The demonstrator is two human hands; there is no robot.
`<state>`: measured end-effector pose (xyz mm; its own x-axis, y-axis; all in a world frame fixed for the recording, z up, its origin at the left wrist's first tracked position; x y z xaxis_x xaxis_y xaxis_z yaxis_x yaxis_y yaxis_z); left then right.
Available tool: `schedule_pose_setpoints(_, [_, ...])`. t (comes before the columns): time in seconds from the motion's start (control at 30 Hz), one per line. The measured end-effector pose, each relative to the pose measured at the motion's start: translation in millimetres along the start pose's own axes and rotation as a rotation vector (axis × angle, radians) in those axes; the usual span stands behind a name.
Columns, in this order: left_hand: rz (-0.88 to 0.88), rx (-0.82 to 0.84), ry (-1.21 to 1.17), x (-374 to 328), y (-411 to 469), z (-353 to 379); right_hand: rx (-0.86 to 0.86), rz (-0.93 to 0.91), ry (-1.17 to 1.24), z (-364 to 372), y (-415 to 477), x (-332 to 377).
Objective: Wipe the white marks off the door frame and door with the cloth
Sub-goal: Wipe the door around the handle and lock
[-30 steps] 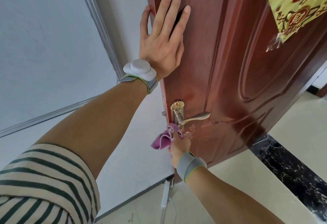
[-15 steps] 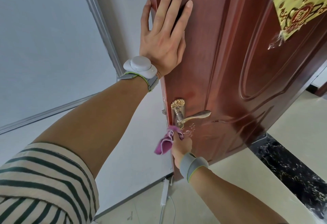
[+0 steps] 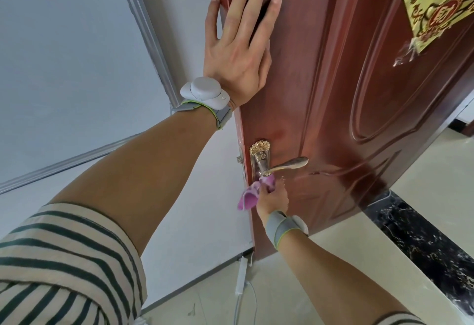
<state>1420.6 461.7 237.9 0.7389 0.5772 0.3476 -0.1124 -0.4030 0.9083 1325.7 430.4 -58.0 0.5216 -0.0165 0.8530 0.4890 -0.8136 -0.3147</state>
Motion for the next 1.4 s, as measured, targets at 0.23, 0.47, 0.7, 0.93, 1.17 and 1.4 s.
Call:
schedule_pose_setpoints(0.23, [0.005,-0.003,-0.002,0.5,-0.2,-0.2,-0.212,-0.140,0.116,-24.9,-10.8,3.1])
schedule_pose_setpoints(0.47, [0.005,-0.009,-0.002,0.4,-0.7,0.5,0.076,-0.435,-0.267,-16.8,-11.2,-8.8])
schedule_pose_setpoints(0.7, [0.005,-0.007,0.002,0.5,-0.9,0.9,-0.136,-0.290,0.313,-25.2,-9.2,16.9])
schedule_pose_setpoints(0.93, [0.002,0.000,0.011,0.3,-0.5,1.1,0.002,-0.257,0.246,-20.1,-9.6,0.9])
schedule_pose_setpoints(1.17, [0.004,-0.013,0.008,1.1,-1.1,0.5,0.276,-0.375,-0.078,-19.7,-12.2,-1.4])
schedule_pose_setpoints(1.4, [-0.011,0.005,0.013,-1.1,-0.8,0.2,-0.188,-0.110,-0.015,-41.0,10.3,-7.8])
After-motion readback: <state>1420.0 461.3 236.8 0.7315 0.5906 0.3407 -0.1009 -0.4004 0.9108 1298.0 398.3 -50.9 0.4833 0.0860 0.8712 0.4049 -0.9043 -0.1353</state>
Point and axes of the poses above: each hand's wrist, its own y-axis towards the middle knuckle, its own z-axis out of the palm, x = y × z, the point moved 2 cm from there along y, towards the middle knuckle, and after that the axes turned 2 degrees about -y, right-handed, at the moved point
